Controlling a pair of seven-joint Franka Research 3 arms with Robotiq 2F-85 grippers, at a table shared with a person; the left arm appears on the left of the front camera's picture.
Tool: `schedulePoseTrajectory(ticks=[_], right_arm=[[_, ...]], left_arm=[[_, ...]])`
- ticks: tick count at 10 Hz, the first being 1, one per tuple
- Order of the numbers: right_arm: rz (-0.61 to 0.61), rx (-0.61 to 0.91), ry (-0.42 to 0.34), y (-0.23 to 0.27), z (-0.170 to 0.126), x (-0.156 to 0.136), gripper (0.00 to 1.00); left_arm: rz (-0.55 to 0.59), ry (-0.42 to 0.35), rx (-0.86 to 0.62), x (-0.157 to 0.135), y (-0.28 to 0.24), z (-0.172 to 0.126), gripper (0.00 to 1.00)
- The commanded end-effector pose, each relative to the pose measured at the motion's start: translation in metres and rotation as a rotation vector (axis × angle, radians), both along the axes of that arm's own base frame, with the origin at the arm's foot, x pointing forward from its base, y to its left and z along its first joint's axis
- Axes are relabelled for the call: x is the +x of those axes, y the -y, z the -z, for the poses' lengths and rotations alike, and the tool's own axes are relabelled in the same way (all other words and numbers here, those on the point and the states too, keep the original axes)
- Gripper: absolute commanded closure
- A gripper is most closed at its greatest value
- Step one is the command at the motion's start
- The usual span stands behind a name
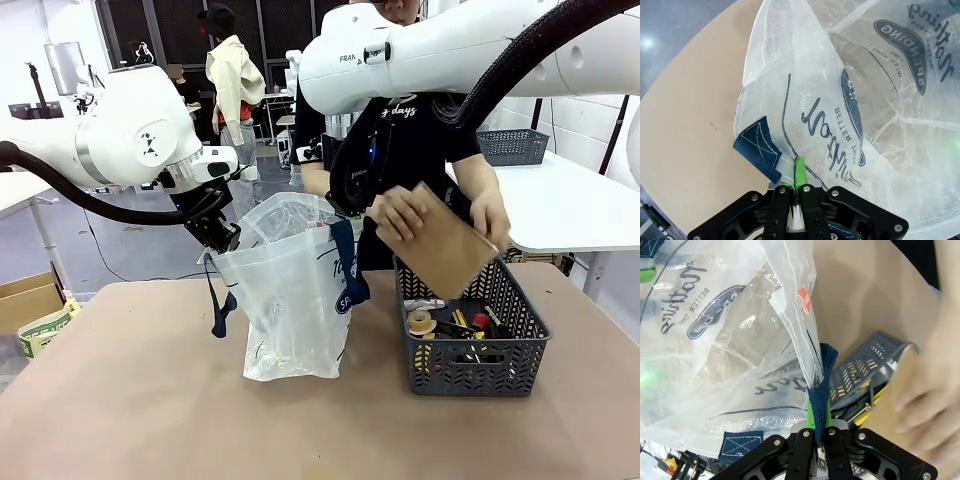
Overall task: Transfer purchased items from the store into the shopping bag.
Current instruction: Move the Reusable shopping bag to the right side of the table.
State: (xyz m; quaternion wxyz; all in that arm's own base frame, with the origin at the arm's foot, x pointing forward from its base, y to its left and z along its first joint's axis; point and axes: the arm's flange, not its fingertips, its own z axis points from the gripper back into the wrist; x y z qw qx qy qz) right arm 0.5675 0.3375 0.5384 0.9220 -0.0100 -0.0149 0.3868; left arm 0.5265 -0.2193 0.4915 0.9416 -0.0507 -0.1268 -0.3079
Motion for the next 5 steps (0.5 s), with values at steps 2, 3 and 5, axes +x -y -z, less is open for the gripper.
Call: schedulePoseTrajectory(ticks=[2,3,5], right_arm=[[0.006,-0.007,-0.004,0.0001,-0.0012,-0.0009,1.00],[0.006,-0.007,-0.004,0.0001,-0.0012,-0.0009,1.00],[0.006,-0.007,-0.004,0.0001,-0.0012,-0.0009,1.00]], left_arm=[[-0.011,-0.003,0.014,-0.0004,-0.0002,0.0010,1.00],[-0.011,-0.003,0.014,-0.0004,-0.0002,0.0010,1.00],[-0.011,-0.003,0.014,-0.0004,-0.0002,0.0010,1.00]])
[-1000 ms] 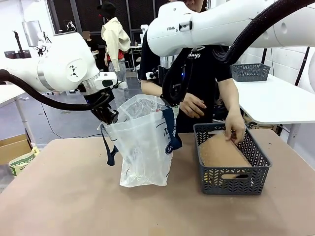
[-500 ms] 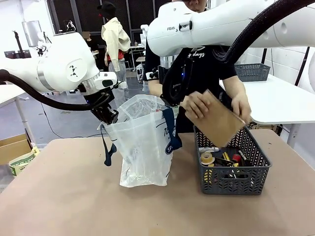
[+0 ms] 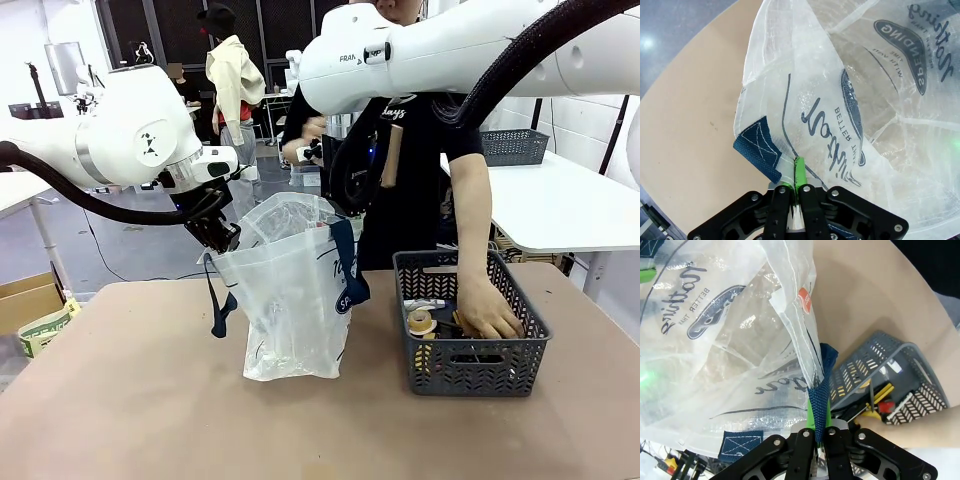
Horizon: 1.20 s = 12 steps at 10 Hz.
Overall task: Transfer purchased items from the store into the shopping bag.
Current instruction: Move the Reusable shopping bag to the right side of the table.
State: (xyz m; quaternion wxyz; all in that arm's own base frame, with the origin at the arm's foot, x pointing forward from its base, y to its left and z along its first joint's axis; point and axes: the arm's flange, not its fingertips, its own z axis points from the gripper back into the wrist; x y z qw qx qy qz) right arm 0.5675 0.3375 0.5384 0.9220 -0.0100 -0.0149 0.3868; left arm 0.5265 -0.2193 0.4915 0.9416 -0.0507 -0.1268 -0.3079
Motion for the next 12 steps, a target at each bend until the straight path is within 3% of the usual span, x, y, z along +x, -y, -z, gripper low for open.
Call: schedulePoseTrajectory(ticks=[1,12], right_arm=[[0.006,-0.007,-0.004,0.000,-0.001,-0.001,1.00],[-0.012,-0.049,-0.002,0.001,-0.001,0.002,1.00]], left_arm=[[-0.011,-0.003,0.014,0.000,0.000,0.001,1.00],[-0.023,0.001,0.046,0.001,-0.019,-0.002,1.00]])
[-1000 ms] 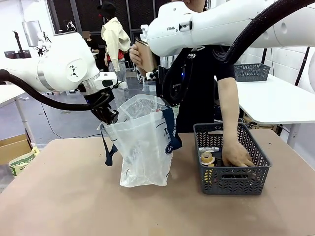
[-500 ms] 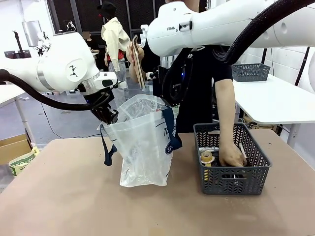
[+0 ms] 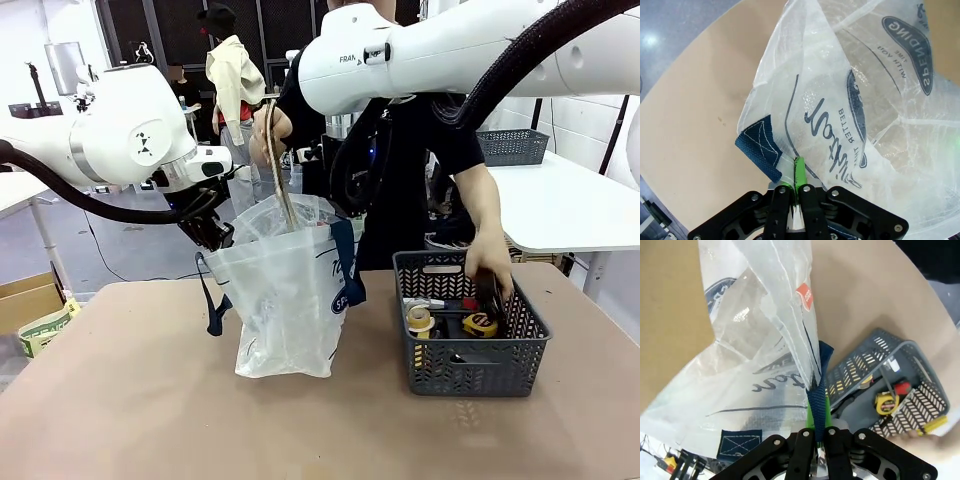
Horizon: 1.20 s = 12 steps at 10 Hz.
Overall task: Transfer purchased items from the store into the shopping bag.
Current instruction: Move the Reusable shopping bag to the right side of the table.
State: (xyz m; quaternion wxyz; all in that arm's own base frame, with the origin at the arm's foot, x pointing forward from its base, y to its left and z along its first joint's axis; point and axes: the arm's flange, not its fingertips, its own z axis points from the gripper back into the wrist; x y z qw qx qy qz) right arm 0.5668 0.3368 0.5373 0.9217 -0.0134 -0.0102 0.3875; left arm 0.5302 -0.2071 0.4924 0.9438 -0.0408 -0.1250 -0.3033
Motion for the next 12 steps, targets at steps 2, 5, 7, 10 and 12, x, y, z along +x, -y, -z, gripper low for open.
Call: schedulePoseTrajectory(ticks=[2,5,7,10,12], right_arm=[[-0.012,-0.051,0.003,0.001,-0.002,0.003,1.00],[-0.017,-0.062,-0.006,0.002,-0.002,0.002,1.00],[-0.027,-0.073,-0.004,0.001,-0.003,0.001,1.00],[-0.014,-0.026,-0.010,-0.001,0.002,-0.003,1.00],[-0.014,-0.026,-0.010,-0.001,0.002,-0.003,1.00]], left_arm=[[-0.016,-0.001,0.032,-0.002,-0.011,-0.001,1.00],[-0.014,-0.011,0.035,-0.001,-0.012,0.001,1.00],[-0.003,-0.012,0.059,-0.001,-0.011,0.008,1.00],[0.001,-0.018,0.025,-0.001,-0.006,0.009,1.00],[0.001,-0.018,0.025,-0.001,-0.006,0.009,1.00]])
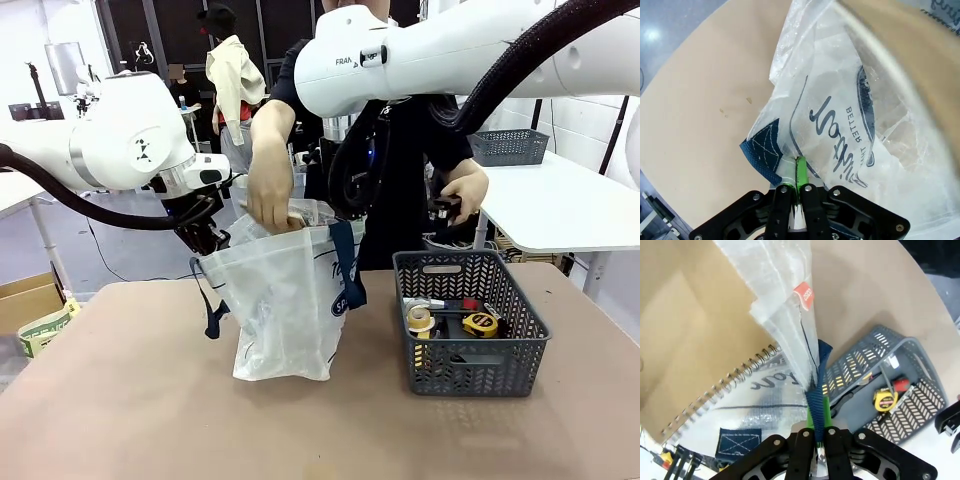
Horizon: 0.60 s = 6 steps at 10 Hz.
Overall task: Transfer purchased items from the store into the shopping bag.
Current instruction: Move the Reusable shopping bag to the right side of the table.
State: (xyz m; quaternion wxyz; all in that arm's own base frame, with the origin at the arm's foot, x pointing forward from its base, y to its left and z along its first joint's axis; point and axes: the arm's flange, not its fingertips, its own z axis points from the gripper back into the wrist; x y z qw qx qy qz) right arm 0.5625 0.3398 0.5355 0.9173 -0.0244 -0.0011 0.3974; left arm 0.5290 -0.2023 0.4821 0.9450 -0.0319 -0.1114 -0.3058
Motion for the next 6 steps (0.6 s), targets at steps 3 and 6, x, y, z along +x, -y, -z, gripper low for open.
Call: schedulePoseTrajectory(ticks=[3,6], right_arm=[[0.008,0.002,-0.002,0.0016,0.0003,0.0008,1.00],[0.008,0.002,-0.002,0.0016,0.0003,0.0008,1.00]], left_arm=[[-0.003,0.002,-0.001,0.0005,-0.0011,-0.0016,1.00],[-0.003,0.002,-0.001,0.0005,-0.0011,-0.0016,1.00]])
